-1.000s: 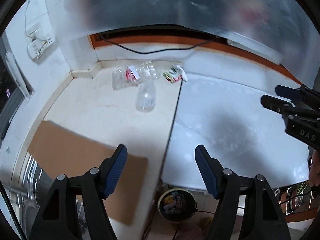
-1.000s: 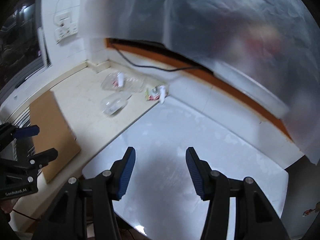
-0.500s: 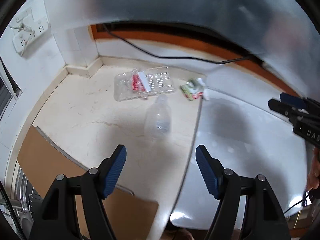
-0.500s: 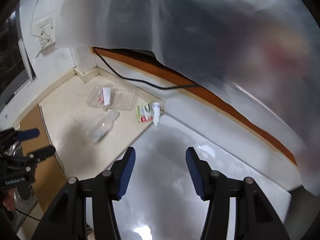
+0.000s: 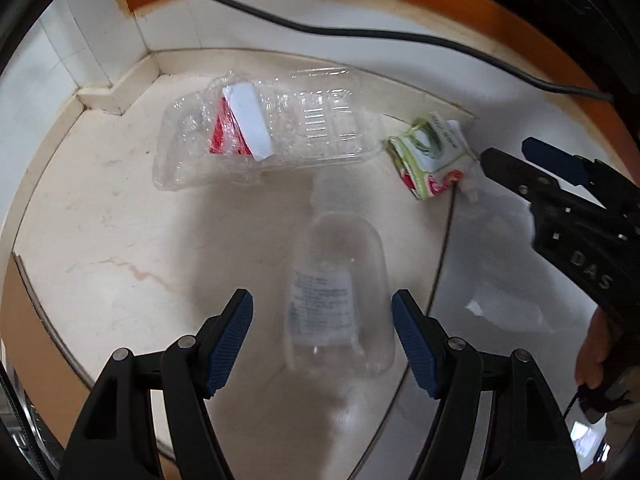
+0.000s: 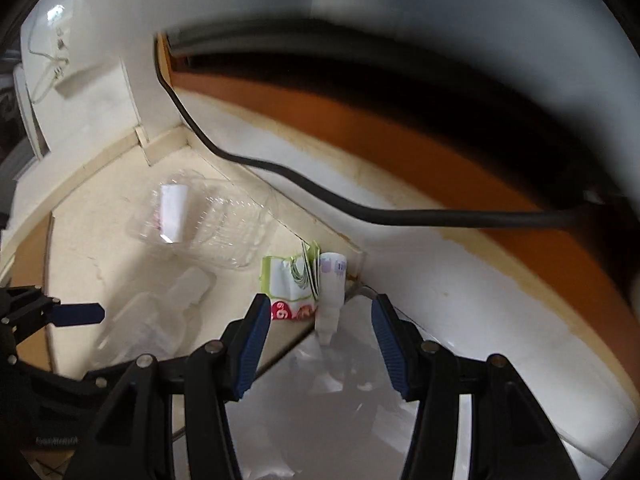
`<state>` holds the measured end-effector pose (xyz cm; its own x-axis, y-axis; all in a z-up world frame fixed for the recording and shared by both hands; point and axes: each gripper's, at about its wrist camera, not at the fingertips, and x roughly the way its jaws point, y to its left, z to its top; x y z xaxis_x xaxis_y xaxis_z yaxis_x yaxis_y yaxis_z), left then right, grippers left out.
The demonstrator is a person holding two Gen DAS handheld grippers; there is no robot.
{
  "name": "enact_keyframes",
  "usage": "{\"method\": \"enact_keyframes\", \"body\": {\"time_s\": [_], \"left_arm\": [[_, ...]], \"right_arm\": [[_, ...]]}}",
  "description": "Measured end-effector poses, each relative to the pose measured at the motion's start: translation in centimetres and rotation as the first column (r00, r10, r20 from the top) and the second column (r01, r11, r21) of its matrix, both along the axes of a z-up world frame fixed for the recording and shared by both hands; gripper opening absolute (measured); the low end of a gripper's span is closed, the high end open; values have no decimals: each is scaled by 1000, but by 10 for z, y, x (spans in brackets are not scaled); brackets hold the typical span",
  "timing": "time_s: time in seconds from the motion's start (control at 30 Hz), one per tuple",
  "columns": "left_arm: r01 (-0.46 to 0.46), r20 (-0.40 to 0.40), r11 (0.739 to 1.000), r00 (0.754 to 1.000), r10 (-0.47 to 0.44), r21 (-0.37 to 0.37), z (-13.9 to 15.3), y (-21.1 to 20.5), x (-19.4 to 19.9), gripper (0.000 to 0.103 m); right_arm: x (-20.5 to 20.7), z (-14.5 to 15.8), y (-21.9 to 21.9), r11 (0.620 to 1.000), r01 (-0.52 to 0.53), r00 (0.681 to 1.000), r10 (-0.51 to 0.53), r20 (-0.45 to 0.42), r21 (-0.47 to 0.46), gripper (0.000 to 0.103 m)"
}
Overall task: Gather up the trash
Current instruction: 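Raise both tools back up toward the counter trash, then grasp the clear plastic bottle with the left tool while the right tool grasps the white tube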
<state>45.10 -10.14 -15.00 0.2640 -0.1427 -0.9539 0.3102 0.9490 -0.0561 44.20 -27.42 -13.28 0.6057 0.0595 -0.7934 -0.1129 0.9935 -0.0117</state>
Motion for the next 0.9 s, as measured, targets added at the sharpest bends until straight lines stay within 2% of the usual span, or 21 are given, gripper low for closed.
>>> {"method": "enact_keyframes", "body": {"time_s": [0.13, 0.2, 0.27, 0.4, 0.63, 0.77, 0.9], "left_arm": [[-23, -18, 1000, 1000, 23, -2, -13, -2, 10, 67], [-34, -29, 999, 999, 34, -11, -18, -1, 15, 59], [-52, -42, 998, 998, 51, -30, -24, 1, 22, 55], [-79, -39, 995, 996, 76, -61, -26, 9, 27, 55], [-93, -29, 993, 995, 91, -77, -22, 24, 20, 54], [-101, -28, 991, 995, 99, -90, -19, 34, 10, 54], [-109, -27, 989, 994, 106, -104, -17, 44, 0, 54]], "right_arm": [[22, -20, -3, 1000, 9, 1000, -9, -22, 14, 53], [32, -29, -4, 1000, -2, 999, 3, -32, 23, 53], [38, -35, -5, 999, -19, 999, 21, -42, 31, 53], [40, -41, -3, 992, -95, 994, 99, -49, 80, 53], [24, -35, 21, 959, -272, 962, 273, -5, 86, 53], [21, -35, 22, 943, -308, 950, 312, -10, 128, 53], [17, -36, 12, 939, -297, 952, 304, -17, 172, 53]]}}
